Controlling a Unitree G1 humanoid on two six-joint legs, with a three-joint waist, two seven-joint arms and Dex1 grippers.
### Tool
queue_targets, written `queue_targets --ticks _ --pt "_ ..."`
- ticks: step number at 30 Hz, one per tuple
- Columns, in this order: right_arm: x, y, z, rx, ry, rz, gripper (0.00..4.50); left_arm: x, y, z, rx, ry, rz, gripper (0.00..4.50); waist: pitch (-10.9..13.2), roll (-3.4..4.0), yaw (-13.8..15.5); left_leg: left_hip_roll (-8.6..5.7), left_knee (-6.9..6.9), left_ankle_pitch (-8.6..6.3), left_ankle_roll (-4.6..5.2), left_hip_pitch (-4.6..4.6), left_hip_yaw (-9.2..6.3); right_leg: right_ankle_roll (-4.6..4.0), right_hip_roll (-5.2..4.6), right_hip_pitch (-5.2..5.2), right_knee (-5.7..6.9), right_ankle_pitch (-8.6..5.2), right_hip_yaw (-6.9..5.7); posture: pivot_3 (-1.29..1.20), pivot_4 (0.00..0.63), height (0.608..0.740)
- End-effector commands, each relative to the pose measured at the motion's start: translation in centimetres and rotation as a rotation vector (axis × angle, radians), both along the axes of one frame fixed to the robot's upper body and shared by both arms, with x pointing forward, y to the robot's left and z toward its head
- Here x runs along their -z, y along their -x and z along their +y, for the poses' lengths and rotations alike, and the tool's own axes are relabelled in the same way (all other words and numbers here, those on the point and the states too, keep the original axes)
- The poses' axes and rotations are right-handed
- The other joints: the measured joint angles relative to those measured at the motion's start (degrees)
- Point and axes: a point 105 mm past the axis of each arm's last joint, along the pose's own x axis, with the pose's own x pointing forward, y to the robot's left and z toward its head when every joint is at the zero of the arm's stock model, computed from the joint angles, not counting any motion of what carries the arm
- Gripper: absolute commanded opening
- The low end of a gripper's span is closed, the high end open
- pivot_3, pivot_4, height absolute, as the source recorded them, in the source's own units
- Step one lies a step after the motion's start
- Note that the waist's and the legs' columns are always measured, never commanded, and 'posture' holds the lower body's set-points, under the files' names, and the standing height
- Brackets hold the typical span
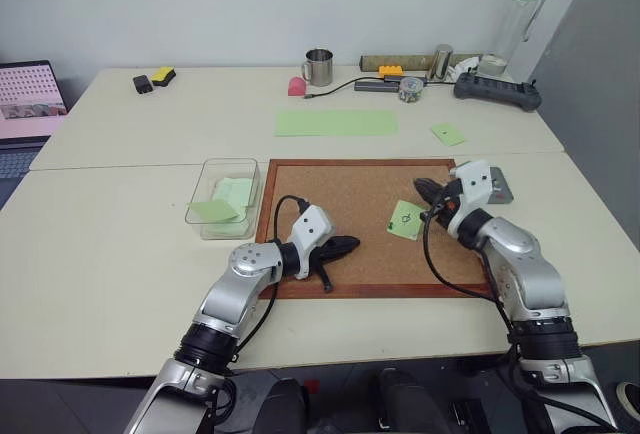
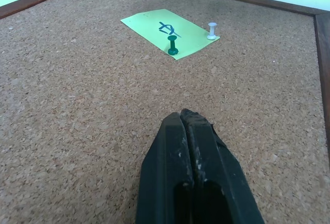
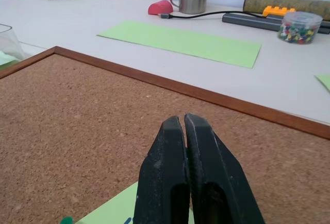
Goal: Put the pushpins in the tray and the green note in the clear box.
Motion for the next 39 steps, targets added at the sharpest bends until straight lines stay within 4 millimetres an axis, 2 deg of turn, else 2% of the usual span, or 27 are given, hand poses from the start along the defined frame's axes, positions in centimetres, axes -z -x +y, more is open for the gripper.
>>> queue_targets --ticks 1,3,8,14,28,29,30,39 --pt "-1.8 0.1 -0.5 0.01 -0.02 -0.058 0.03 1.6 0.2 0.5 -0.025 -0.034 0.056 0.0 0.0 0.0 0.0 0.0 0.0 0.0 0.0 0.0 0.0 0.0 0.0 0.0 0.0 0.0 0.0 0.0 0.15 0.74" --pt "-2.1 -0.3 -1.4 0.062 -0.044 -0.064 0.03 1.6 0.2 0.5 -0.024 -0.034 0.057 0.0 0.0 0.0 0.0 0.0 0.0 0.0 0.0 0.0 0.0 0.0 0.0 0.0 0.0 0.0 0.0 0.0 0.15 0.74" --pt "-2.7 -2.2 -5.7 0.281 -0.01 -0.08 0.03 1.7 0.3 0.5 -0.023 -0.036 0.06 0.0 0.0 0.0 0.0 -0.01 0.01 0.0 0.0 0.0 0.03 0.0 -0.01 0.0 0.0 0.0 0.03 0.0 0.15 0.74" --pt "-2.6 -3.5 -8.9 0.383 -0.022 -0.036 0.03 1.7 0.3 0.6 -0.023 -0.036 0.059 0.0 0.0 0.02 0.0 0.0 -0.03 0.0 0.01 0.01 0.02 0.0 0.0 0.0 -0.02 0.0 0.03 0.0 0.15 0.74" --pt "-1.0 -6.1 -12.3 0.448 -0.078 0.077 0.03 1.4 0.6 1.1 -0.033 -0.041 0.052 0.0 0.0 0.04 -0.1 0.0 -0.04 0.0 0.01 0.0 0.07 -0.05 0.0 0.0 -0.04 0.03 0.08 0.0 0.15 0.74" --pt "-1.0 -6.2 -12.4 0.447 -0.083 0.074 0.44 1.4 0.6 1.1 -0.035 -0.042 0.052 0.0 0.0 0.04 -0.2 0.0 -0.04 0.0 0.01 0.0 0.07 -0.06 0.0 0.0 -0.05 0.03 0.08 0.0 0.15 0.74" --pt "-1.0 -6.2 -12.5 0.446 -0.085 0.071 0.53 1.4 0.6 1.2 -0.037 -0.042 0.051 0.0 0.0 0.04 -0.2 0.0 -0.04 0.0 0.01 0.0 0.08 -0.06 0.0 0.0 -0.06 0.04 0.09 0.0 0.15 0.74" --pt "-1.9 -6.2 -13.2 0.454 -0.078 0.022 2.43 1.5 0.7 1.1 -0.041 -0.039 0.053 0.0 0.0 0.04 -0.8 0.0 -0.06 -0.01 0.02 0.0 0.1 -0.24 0.0 -0.01 -0.08 0.14 0.13 0.0 0.15 0.74"
